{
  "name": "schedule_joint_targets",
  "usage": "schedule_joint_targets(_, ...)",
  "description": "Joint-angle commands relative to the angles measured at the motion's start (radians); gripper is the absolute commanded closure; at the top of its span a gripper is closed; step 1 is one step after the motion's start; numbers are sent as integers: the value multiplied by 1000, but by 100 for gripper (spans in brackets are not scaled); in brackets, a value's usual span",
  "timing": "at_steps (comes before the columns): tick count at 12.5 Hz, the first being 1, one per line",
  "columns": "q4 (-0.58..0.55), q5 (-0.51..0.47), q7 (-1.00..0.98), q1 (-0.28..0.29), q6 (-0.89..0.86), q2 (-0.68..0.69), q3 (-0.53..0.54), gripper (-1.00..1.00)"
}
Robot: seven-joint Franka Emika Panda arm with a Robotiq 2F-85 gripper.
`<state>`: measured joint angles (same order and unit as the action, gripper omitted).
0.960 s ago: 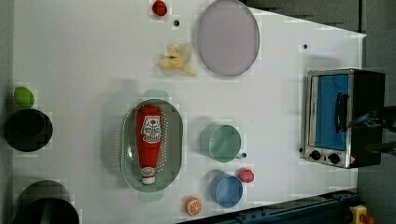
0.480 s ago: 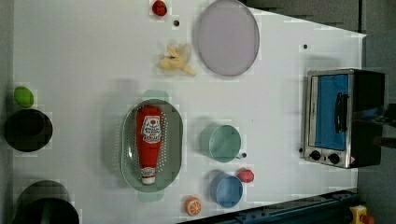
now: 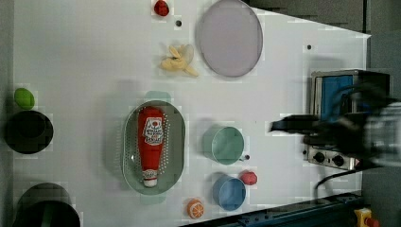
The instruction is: Pick ketchup from strainer and place it on the table
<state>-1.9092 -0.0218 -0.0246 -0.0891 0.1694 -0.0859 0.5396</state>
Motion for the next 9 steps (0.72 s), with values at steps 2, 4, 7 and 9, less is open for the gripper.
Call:
schedule_joint_targets(2, -45, -7, 48, 17, 120, 35, 121, -100)
schedule_joint_targets(4, -82, -6, 48, 18, 187, 83, 175, -100)
schedule_joint_targets(7, -159, 3, 48, 20, 351, 156, 225, -100)
schedule_joint_targets(9, -217, 28, 48, 27, 489, 204, 235, -100)
